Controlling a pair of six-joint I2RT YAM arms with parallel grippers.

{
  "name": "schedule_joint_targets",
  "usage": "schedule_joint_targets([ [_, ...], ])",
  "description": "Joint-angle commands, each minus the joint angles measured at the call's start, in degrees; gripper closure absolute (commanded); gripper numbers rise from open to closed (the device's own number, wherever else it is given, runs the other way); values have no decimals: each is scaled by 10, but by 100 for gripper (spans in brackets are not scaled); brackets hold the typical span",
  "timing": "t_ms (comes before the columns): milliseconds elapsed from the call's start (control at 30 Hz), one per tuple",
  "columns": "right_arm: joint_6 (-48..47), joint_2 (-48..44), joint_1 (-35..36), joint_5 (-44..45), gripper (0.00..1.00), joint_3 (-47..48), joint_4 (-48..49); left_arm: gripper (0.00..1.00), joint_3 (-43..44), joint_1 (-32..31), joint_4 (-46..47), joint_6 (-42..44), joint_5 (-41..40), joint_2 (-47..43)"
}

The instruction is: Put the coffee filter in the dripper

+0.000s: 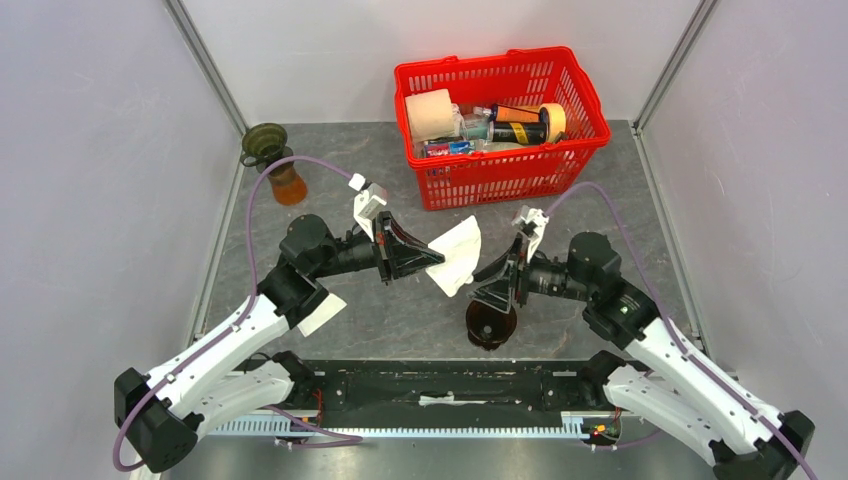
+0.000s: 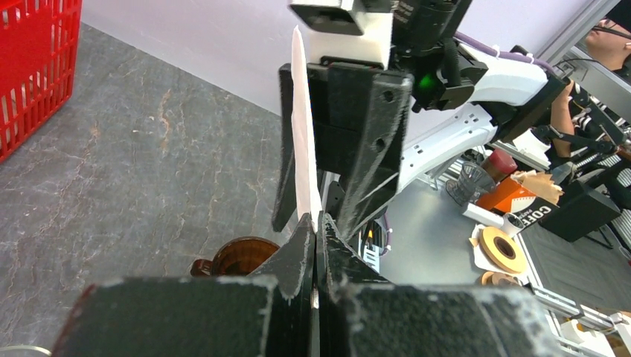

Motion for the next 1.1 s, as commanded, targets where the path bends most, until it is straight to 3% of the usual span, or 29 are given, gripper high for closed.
schedule_joint_targets([
  [0,7,35,-1,-1,45,32,56,98,-1,-1,5,17,2,-10],
  [67,11,45,-1,-9,49,35,65,98,-2,-1,5,16,3,-11],
  [300,6,30,0,-45,47,35,61,98,-5,-1,2,19,0,-15],
  [533,-13,25,-1,-28,47,45,34,98,-5,-1,0,20,4,-16],
  [1067,-5,23,-1,-26,29,62,2,98,-4,-1,1,23,11,-16],
])
